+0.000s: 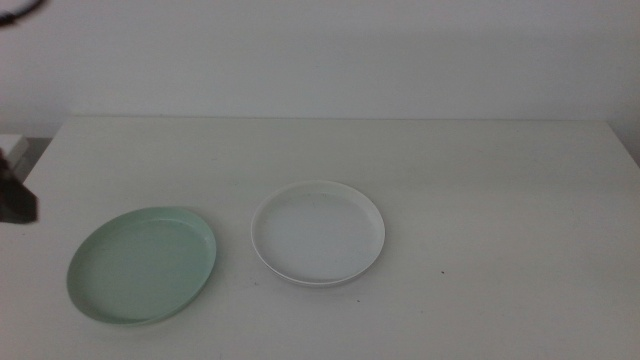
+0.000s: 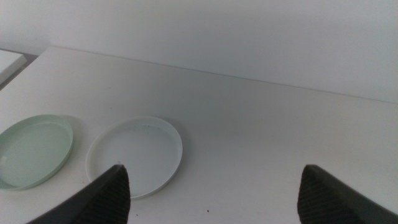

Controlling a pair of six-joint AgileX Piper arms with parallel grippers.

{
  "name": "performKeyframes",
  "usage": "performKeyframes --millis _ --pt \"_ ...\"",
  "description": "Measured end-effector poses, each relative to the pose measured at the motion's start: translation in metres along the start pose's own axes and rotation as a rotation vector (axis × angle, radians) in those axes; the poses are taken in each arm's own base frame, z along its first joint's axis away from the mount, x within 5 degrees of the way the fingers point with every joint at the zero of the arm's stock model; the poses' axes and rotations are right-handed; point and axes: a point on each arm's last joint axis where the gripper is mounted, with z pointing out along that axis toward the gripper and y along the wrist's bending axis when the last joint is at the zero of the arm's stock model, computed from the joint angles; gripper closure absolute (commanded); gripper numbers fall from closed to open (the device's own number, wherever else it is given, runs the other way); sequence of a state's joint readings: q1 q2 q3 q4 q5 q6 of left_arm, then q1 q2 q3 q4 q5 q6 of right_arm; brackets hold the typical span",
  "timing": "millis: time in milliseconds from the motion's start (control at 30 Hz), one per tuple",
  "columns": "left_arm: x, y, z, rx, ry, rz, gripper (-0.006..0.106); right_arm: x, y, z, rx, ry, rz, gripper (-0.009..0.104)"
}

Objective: Stack the three bowls on top of each other.

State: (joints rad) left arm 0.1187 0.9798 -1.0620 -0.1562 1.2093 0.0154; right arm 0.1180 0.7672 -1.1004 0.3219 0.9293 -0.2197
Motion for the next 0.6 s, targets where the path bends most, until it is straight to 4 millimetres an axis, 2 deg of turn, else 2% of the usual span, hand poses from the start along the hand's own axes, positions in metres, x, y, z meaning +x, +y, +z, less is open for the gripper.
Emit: performKeyframes --millis 133,400,600 --pt "-0.017 0.003 0.036 0.013 0.113 -0.009 0.007 0.0 0.0 0.0 0.0 0.0 0.0 0.01" --pt "-0.047 0.013 0.103 -0.005 0.131 -0.024 0.007 0.0 0.0 0.0 0.0 0.0 0.0 0.01" --pt "-0.051 0.033 0.153 -0.003 0.242 -0.061 0.007 0.0 0.0 0.0 0.0 -0.001 0.0 0.01"
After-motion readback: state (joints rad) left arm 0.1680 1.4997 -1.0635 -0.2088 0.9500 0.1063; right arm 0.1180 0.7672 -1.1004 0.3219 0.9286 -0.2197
